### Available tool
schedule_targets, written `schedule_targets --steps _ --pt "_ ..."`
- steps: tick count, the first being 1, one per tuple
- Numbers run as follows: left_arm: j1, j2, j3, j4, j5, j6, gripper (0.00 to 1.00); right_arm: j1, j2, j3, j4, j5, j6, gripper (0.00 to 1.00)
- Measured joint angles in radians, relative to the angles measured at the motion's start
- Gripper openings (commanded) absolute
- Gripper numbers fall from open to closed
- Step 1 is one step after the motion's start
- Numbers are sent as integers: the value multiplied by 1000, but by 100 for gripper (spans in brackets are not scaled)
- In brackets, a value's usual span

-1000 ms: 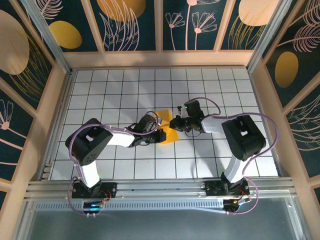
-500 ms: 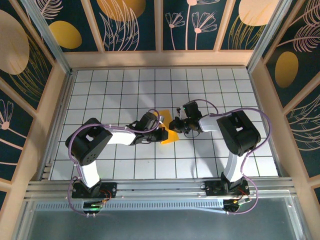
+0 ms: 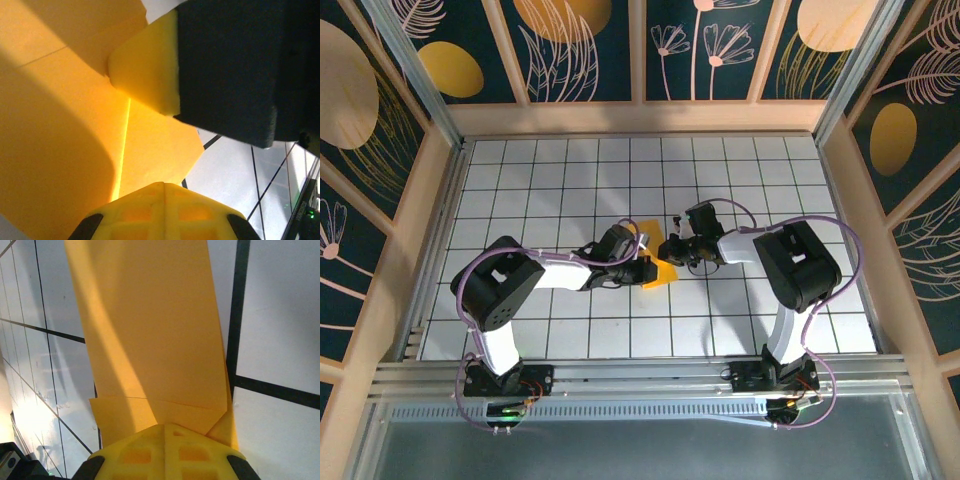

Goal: Fold a paper plane with a square sheet of paper (fold left side to right side)
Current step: Fold the triangle a second time at the center of the table.

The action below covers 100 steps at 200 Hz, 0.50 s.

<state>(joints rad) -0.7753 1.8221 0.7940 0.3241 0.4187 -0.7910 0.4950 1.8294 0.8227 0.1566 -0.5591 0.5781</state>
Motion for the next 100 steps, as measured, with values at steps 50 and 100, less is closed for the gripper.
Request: schedule_targets --steps 50,100 --pt "-3 0 -11 -3 0 0 0 1 0 2 -5 1 -3 0" --pt "-6 9 -23 2 -1 0 0 2 0 7 -14 5 -4 0"
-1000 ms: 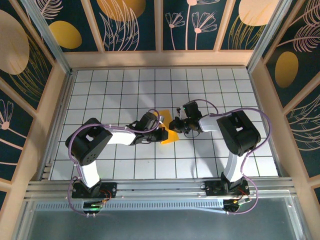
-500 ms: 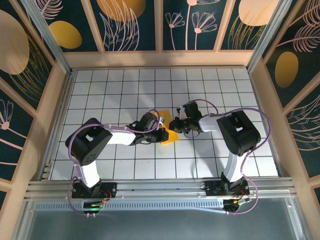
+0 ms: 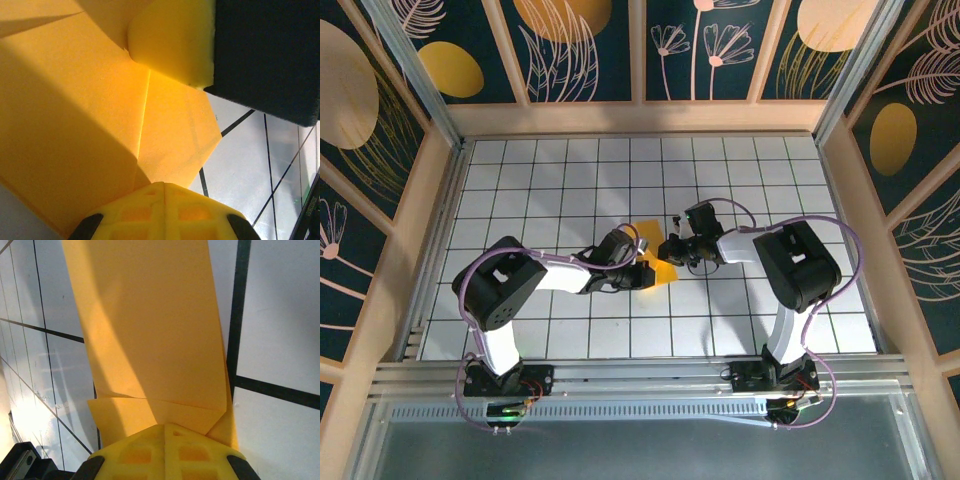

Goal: Fold a paper plane with a square sheet of paper (fold left side to right side)
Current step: Fold the triangle a second time at the center of the table.

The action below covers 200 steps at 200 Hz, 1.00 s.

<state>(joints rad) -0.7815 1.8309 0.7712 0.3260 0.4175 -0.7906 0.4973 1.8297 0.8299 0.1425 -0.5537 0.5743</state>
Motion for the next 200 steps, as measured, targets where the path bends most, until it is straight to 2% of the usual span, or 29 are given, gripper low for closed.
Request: schedule_targets --steps 111,172,186,200 --pt "-40 -43 -73 56 -53 -5 0 0 0 1 -3 2 -15 0" --pt "-58 -143 -159 22 -87 -31 0 0 -4 1 -3 -4 -18 0" --pt "-57 -187 -169 -5 -104 -34 5 0 -9 1 -4 -4 -16 11" --pt "-51 -235 -169 -17 -119 -35 18 0 -29 -5 -5 2 -9 27"
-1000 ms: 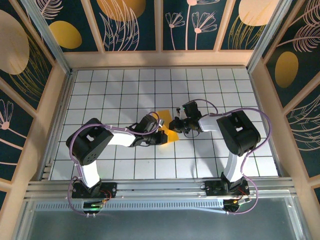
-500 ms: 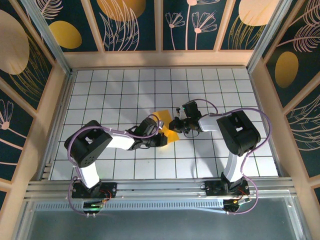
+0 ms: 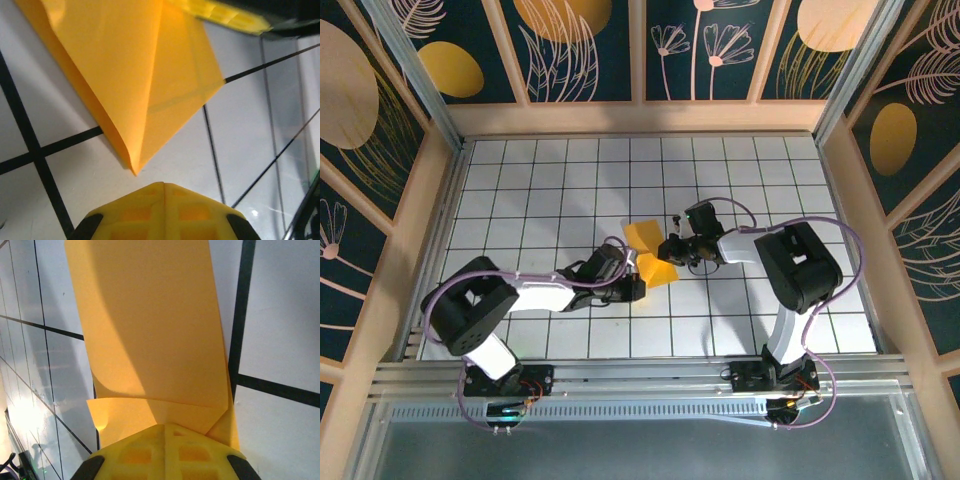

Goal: Fold a paper plane with a square sheet of paper (fold left side to right side)
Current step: Fold the triangle a second time at the center of the table, then turn over the paper at the center of the table.

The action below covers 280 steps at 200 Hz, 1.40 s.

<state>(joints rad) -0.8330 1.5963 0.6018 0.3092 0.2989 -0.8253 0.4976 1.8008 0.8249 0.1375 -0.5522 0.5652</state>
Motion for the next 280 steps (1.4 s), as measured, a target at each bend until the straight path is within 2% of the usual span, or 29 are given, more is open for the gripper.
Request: schedule_targets --steps 14,24,45,79,121,143,159,190,218,280 --pt "19 -45 0 0 -6 -2 24 0 -46 -13 2 12 1 47" --pt "42 -69 0 0 -11 -6 33 0 -88 -26 5 25 -5 59" --pt "105 -90 0 1 -12 -1 45 0 -194 -60 11 79 -2 78" --pt "161 -36 21 0 -11 21 53 -13 -327 -123 21 156 -8 91" --pt "171 112 118 1 16 44 56 -41 -374 -183 19 187 -9 92" --pt "173 170 161 2 23 51 52 -42 -375 -199 16 188 -9 89" --pt "178 181 171 11 27 57 43 -42 -376 -207 14 186 -10 86" --pt "179 198 176 32 26 64 16 -42 -376 -224 16 159 -12 81" --pt "179 195 164 80 30 66 0 -42 -374 -232 18 125 -13 80" --pt "179 45 14 183 2 29 0 -32 -296 -231 92 75 -4 83"
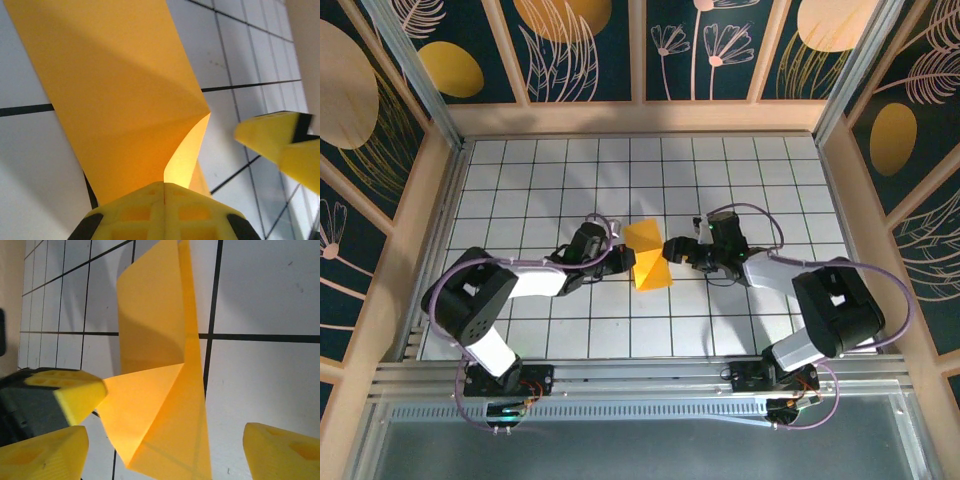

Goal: Fold a paper plane with a square sheet of paper (fold left side to right side)
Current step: Turn over the paper at the center of the table.

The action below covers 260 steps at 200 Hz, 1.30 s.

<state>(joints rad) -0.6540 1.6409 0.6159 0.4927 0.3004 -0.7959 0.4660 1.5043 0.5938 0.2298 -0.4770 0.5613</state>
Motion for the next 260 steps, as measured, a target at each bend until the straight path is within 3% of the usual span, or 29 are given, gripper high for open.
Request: schedule_targets --steps 83,128,192,232,260 --pt "0 -82 -76 84 -40 -56 0 64 138 68 175 -52 59 79" --pt "0 -80 -89 99 -44 -72 0 89 220 106 255 -79 101 70" --pt "0 -16 -95 117 -56 -97 0 110 283 124 317 -101 138 48" --pt "0 12 -98 118 -76 -101 0 114 292 124 319 -100 137 42" --pt "0 42 -98 117 -82 -100 9 121 298 124 319 -97 137 39"
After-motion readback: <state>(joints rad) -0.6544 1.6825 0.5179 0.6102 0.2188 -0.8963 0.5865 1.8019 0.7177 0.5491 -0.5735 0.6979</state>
